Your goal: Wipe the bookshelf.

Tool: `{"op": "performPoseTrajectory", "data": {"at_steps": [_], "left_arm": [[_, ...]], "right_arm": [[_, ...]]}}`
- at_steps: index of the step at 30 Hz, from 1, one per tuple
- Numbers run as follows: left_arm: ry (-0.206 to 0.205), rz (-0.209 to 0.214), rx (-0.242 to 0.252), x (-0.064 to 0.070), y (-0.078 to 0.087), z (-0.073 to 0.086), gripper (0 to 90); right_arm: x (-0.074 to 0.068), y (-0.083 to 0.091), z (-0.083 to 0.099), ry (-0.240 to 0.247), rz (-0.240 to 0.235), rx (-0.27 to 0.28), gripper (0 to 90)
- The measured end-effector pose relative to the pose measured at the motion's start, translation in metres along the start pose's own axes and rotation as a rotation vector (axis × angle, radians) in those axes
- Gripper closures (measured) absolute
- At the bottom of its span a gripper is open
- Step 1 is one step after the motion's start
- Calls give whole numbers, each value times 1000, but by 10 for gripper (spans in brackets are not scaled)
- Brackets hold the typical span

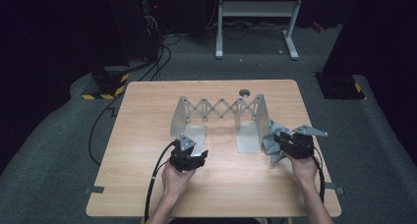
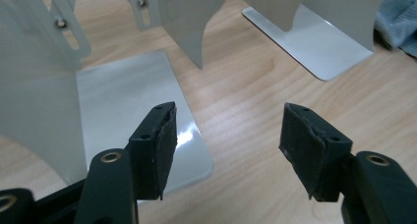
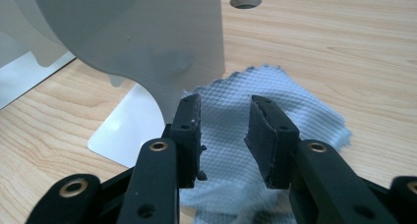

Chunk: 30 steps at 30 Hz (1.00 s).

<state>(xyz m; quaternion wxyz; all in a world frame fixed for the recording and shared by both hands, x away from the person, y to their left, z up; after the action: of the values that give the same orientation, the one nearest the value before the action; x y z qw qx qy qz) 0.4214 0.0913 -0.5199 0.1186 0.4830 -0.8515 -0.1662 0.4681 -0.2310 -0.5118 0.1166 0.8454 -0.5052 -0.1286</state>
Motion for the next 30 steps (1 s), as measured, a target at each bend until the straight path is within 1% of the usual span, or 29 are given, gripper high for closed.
{"op": "performPoseTrajectory", "data": {"at_steps": [1, 4, 5, 6, 8, 10, 13, 17, 20, 23, 28, 29, 30], "left_arm": [[3, 2, 3, 0, -3, -3, 397], [17, 15, 13, -1, -12, -12, 403], [18, 13, 12, -1, -16, -14, 403], [23, 6, 17, -2, -19, -17, 405], [26, -25, 22, -4, -25, -22, 411], [35, -18, 12, -4, -32, -24, 425], [46, -19, 19, -4, -38, -27, 426], [62, -20, 11, -7, -46, -30, 424], [62, -23, 13, -8, -50, -33, 428], [88, -20, 26, -11, -52, -35, 442], [78, -14, 17, -11, -56, -41, 482], [70, -13, 15, -11, -56, -42, 489], [72, -13, 18, -10, -58, -44, 498]], "right_arm": [[0, -2, 0, 6, -3, -4, 662], [-1, -8, -1, -7, -9, -16, 658], [0, -10, -1, -9, -11, -20, 658], [0, -12, -1, -17, -12, -26, 656], [0, -16, -2, -23, -16, -34, 652], [-1, -20, -3, -26, -19, -35, 643], [0, -25, -2, -24, -19, -58, 628], [-3, -31, -3, -27, -30, -67, 630], [-7, -35, -4, -24, -41, -69, 639], [-10, -38, -4, -30, -58, -73, 661], [-10, -40, -2, -36, -61, -85, 667], [-10, -40, -2, -32, -61, -86, 670], [-10, -40, -2, -28, -60, -87, 673]]}}
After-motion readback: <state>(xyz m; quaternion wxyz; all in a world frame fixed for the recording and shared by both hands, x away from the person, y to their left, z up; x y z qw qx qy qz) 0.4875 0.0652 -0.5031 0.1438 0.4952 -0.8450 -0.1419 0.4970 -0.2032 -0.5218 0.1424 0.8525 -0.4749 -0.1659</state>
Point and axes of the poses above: each handheld gripper's, and its own axes: y roughly backward along the jaws, z roughly out of its underside, x roughly to its right, the point moved 7 cm from there along -y, roughly forward along the jaws, and after that the axes turned 14 degrees about x, right-handed, at the moved point
